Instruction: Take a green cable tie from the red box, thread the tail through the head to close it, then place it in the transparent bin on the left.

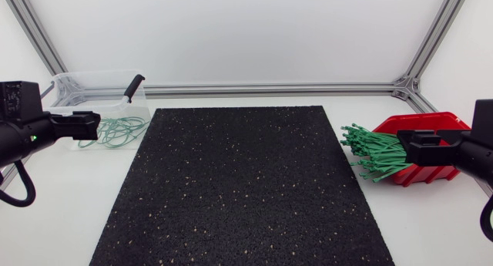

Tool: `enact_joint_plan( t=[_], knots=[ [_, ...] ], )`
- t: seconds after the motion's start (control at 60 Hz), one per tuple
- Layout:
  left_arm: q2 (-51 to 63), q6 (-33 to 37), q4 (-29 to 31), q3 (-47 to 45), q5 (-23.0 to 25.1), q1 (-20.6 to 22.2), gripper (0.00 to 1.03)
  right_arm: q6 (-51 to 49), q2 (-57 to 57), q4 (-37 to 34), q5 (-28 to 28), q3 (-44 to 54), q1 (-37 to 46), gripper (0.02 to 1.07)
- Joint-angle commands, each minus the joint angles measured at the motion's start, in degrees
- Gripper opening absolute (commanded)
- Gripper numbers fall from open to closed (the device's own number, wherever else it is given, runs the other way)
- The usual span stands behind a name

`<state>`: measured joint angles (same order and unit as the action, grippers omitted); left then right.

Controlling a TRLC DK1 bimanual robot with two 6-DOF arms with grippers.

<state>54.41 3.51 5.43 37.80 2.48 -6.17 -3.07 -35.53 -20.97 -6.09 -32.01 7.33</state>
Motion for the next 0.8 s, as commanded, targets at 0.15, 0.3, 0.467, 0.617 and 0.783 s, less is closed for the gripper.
enact_joint_plan(
  t=[0.15, 0.3, 0.467, 0.617, 0.783],
  knots=[
    [-9.06, 0.1, -9.74, -13.54, -0.28, 0.46, 0.99, -0.6, 7.23, 5.51, 0.67, 7.99, 0.44, 1.03],
    [-15.48, 0.01, -15.45, -21.1, -0.28, 0.46, 0.99, 0.0, 11.84, 8.03, 1.55, 11.9, -0.83, 1.03],
    [-22.07, -0.7, -19.67, -26.99, -0.2, 0.46, 0.99, 0.62, 16.63, 10.65, 2.47, 15.97, -2.14, 1.03],
    [-27.16, -1.5, -21.2, -30.42, -0.3, 0.72, 0.99, 1.19, 21.02, 13.04, 3.31, 19.69, -3.35, 1.03],
    [-31.81, -1.84, -18.51, -31.68, -0.67, 1.65, 0.99, 1.79, 25.65, 15.58, 4.2, 23.63, -4.62, 1.03]
  ],
)
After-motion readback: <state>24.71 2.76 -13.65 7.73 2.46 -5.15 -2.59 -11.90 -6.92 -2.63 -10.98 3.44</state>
